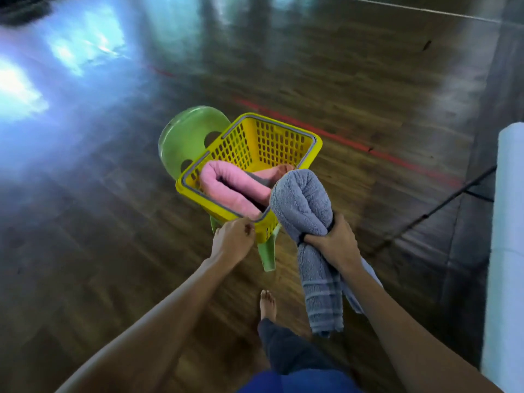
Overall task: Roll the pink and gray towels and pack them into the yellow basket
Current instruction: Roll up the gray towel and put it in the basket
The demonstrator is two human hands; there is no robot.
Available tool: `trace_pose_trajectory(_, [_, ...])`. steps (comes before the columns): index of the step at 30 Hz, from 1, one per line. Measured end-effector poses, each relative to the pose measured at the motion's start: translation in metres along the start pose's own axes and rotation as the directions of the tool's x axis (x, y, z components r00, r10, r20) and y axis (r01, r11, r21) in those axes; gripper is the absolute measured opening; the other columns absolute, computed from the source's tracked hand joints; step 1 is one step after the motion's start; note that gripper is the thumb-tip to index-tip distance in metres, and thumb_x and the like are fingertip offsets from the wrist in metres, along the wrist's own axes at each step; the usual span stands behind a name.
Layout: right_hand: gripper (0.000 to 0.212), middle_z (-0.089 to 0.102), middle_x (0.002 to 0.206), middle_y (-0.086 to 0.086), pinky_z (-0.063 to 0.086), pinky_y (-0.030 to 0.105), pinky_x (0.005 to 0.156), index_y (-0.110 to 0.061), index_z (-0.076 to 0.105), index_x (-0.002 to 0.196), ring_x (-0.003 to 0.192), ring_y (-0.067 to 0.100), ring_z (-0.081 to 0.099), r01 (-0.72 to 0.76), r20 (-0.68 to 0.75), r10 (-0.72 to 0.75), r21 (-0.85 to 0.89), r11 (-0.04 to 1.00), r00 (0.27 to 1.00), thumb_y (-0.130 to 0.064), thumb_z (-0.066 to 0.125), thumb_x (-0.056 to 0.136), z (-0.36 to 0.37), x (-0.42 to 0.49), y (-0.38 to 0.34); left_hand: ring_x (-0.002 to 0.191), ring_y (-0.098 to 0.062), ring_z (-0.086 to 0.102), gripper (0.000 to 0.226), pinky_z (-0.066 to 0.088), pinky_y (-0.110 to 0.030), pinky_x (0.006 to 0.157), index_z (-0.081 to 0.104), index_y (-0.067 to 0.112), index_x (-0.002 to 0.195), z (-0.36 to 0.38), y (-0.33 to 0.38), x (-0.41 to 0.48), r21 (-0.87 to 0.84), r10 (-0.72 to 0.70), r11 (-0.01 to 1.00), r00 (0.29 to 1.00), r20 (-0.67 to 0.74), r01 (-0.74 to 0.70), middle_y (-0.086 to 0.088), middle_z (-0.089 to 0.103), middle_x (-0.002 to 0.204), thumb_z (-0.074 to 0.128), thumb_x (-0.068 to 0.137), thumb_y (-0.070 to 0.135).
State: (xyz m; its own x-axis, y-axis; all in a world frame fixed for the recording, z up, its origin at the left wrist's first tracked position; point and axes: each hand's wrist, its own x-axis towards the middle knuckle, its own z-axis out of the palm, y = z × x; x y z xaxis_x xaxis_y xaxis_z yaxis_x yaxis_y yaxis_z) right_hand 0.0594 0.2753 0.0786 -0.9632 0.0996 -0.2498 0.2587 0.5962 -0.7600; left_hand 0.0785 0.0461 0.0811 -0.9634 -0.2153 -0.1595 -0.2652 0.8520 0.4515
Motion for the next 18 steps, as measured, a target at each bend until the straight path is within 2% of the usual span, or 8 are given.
trace_pose_trajectory(9, [0.086, 0.061, 0.115, 0.000, 0.051, 0.045, 0.086, -0.028, 0.047, 0.120, 0.104, 0.026, 0.060, -0.112, -0.071, 0.112, 0.012, 0.994, 0.991, -0.056, 0.075, 0.043, 0.053, 0.137, -0.088, 0.094, -0.027, 0.066, 0.016, 0.050, -0.034, 0.077, 0.069, 0.022, 0.097, -0.043, -0.026, 0.176, 0.002, 0.052, 0.999, 0.995, 0.089, -0.052, -0.002, 0.072, 0.100, 0.055, 0.089, 0.025])
trace_pose_trajectory(14, [0.087, 0.061, 0.119, 0.004, 0.050, 0.042, 0.085, -0.024, 0.045, 0.126, 0.107, 0.029, 0.059, -0.182, -0.104, 0.183, 0.014, 0.983, 0.978, -0.047, 0.081, 0.051, 0.080, 0.197, -0.113, 0.091, -0.026, 0.067, 0.017, 0.050, -0.034, 0.076, 0.072, 0.019, 0.092, -0.042, -0.040, 0.266, -0.012, 0.126, 0.992, 0.976, 0.176, -0.126, -0.006, 0.073, 0.097, 0.056, 0.087, 0.017])
trace_pose_trajectory(18, [0.089, 0.062, 0.119, 0.006, 0.050, 0.041, 0.083, -0.024, 0.044, 0.130, 0.106, 0.032, 0.059, -0.232, -0.140, 0.227, -0.024, 0.972, 0.964, -0.046, 0.079, 0.051, 0.105, 0.243, -0.132, 0.095, -0.028, 0.065, 0.016, 0.051, -0.037, 0.076, 0.071, 0.021, 0.092, -0.031, -0.057, 0.334, 0.001, 0.166, 0.985, 0.951, 0.262, -0.172, -0.005, 0.072, 0.099, 0.056, 0.087, 0.022])
